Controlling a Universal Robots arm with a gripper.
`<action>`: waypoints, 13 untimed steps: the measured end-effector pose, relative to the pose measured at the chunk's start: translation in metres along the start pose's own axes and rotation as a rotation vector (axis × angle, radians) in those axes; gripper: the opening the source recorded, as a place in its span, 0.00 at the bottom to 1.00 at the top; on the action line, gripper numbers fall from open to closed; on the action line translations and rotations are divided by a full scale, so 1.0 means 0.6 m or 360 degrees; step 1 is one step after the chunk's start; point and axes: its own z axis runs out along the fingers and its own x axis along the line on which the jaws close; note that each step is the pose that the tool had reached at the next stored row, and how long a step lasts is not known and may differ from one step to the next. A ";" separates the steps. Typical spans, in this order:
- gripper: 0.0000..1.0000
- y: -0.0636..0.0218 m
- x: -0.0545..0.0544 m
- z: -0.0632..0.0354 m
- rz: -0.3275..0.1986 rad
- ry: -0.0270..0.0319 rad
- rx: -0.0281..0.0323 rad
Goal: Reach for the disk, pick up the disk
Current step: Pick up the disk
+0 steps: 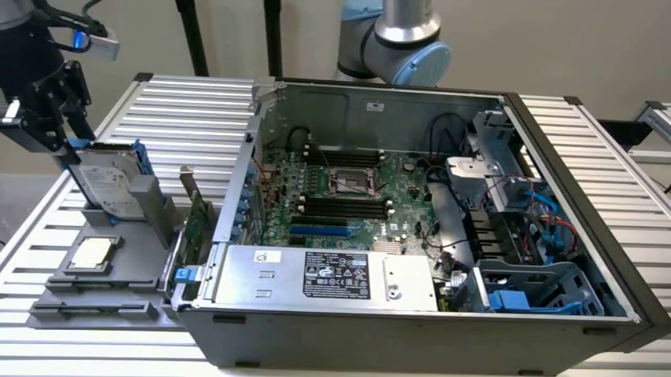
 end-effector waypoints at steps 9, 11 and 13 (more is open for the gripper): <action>0.54 0.003 0.001 0.027 0.0000 0.00000 0.00000; 0.54 0.004 0.000 0.033 0.0000 -0.00001 0.00003; 0.54 0.004 -0.001 0.036 0.0000 0.00001 0.00000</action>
